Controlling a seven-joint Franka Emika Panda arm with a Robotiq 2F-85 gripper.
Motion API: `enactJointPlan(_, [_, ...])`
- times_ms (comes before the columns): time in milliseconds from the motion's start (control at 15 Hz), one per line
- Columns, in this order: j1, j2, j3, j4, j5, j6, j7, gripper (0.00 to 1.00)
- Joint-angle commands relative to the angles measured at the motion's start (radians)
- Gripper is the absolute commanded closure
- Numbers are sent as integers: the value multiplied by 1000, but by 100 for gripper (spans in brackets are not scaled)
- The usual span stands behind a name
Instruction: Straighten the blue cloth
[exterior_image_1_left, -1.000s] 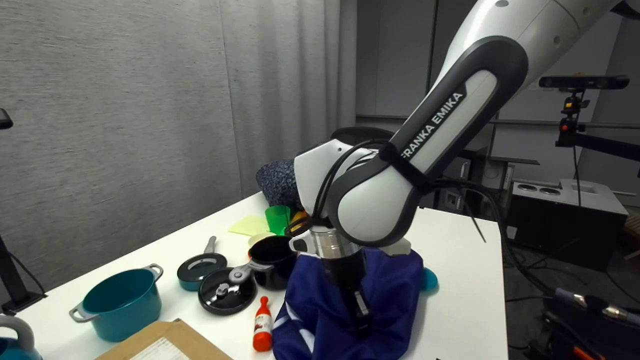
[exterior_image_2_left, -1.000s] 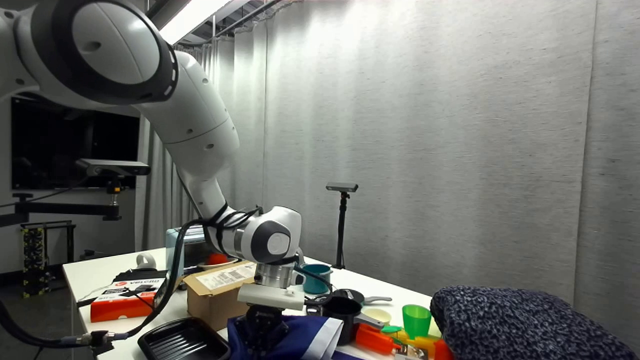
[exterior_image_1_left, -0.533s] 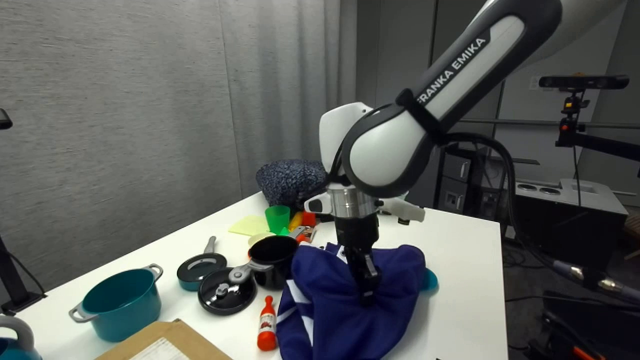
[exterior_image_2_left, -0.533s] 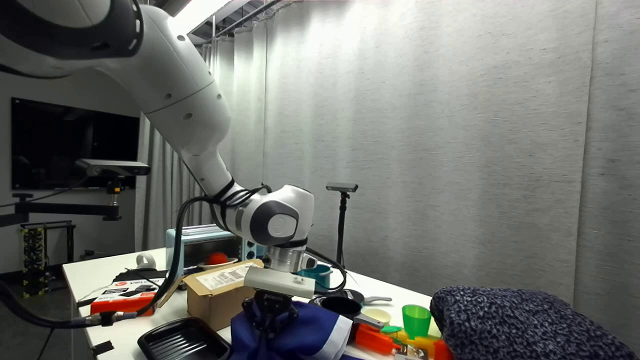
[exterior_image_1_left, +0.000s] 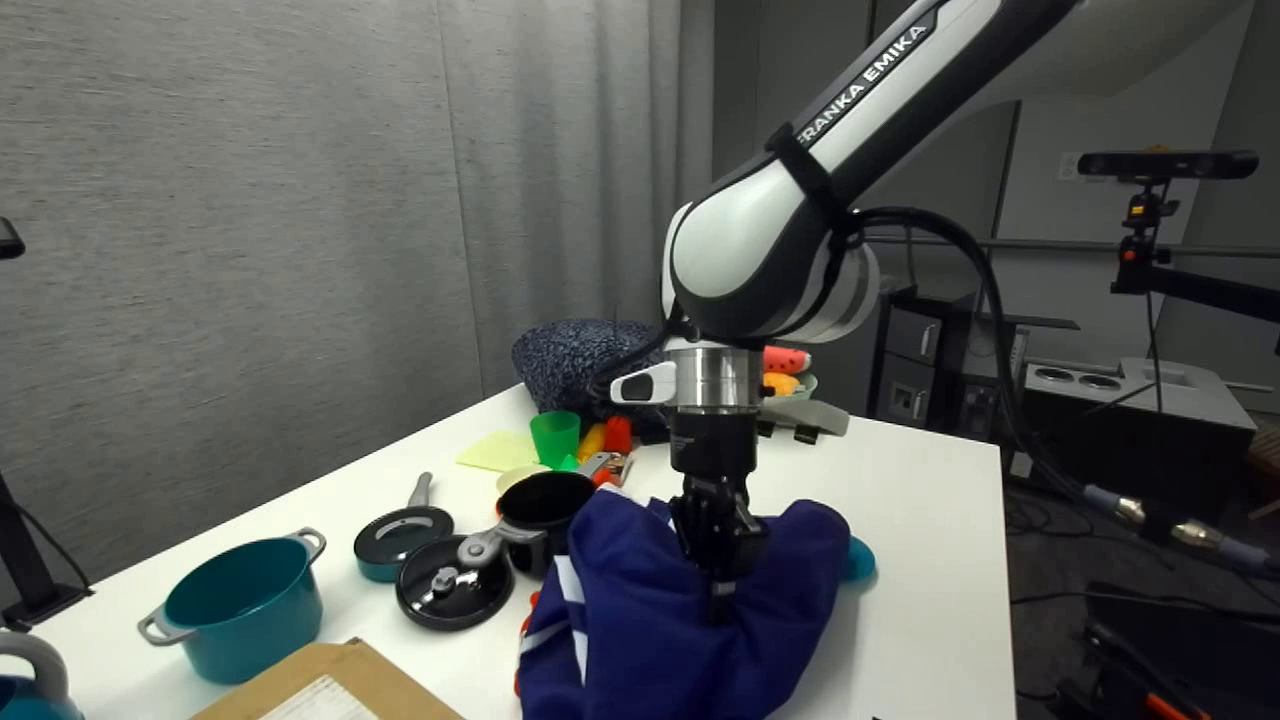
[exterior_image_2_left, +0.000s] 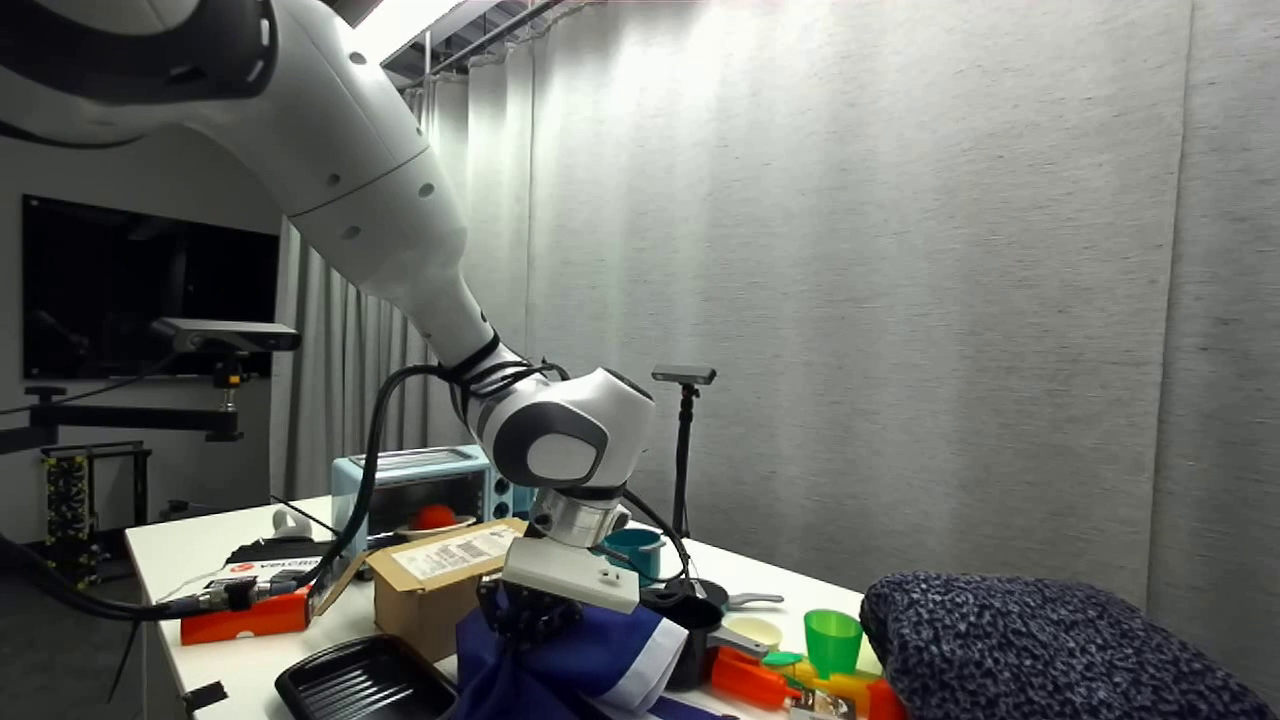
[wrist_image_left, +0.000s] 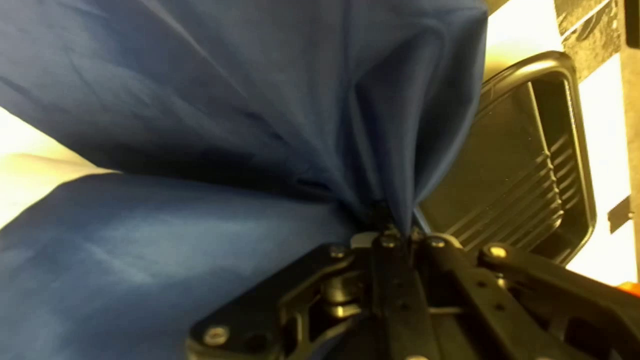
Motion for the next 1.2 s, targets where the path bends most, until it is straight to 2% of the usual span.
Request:
enactJointPlan(0, [54, 1, -28, 16, -86, -84, 32, 99])
enactJointPlan(333, [195, 4, -51, -37, -353, 80, 434, 99])
enactJointPlan(667, [289, 29, -41, -47, -624, 106, 672, 99])
enactJointPlan(733, [293, 35, -42, -39, -645, 98, 726, 71])
enactJointPlan(800, [292, 40, -44, -29, -659, 92, 761, 69])
enactJointPlan(1133, [229, 40, -76, 38, -572, 65, 886, 33])
